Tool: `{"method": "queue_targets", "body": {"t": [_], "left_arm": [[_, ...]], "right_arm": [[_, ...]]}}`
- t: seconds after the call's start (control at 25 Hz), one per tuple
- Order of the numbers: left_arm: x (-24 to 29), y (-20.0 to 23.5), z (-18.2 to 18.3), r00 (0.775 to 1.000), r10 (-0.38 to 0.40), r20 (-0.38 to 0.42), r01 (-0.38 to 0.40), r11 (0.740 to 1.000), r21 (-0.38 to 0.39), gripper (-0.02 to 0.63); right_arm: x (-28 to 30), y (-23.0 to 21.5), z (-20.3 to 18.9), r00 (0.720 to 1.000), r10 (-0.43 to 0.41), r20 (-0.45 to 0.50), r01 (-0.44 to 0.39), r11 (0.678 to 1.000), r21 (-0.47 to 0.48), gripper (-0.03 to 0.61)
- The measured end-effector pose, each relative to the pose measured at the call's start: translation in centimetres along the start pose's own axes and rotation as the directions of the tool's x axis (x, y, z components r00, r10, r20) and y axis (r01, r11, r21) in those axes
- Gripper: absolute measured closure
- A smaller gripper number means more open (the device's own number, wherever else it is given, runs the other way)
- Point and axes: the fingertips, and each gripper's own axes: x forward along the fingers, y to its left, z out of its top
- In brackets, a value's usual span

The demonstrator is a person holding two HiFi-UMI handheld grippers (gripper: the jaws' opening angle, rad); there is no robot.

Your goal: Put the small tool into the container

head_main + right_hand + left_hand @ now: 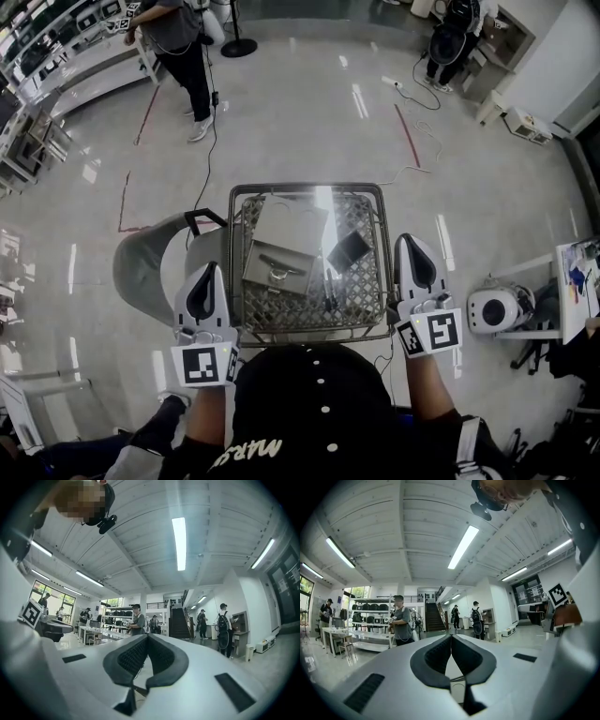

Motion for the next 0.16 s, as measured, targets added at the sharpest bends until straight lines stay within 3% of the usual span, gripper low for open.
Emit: {"method": "queue_targets", "body": {"t": [0.16], "left_arm": [[0.16, 0.36, 0.29, 1.0, -0.003, 0.003, 0.003, 1.0, 0.003, 0.588]], "right_arm": [[0.38, 0.45, 0.26, 1.0, 0.003, 0.0, -0.003, 1.0, -0.007, 0.565]]}}
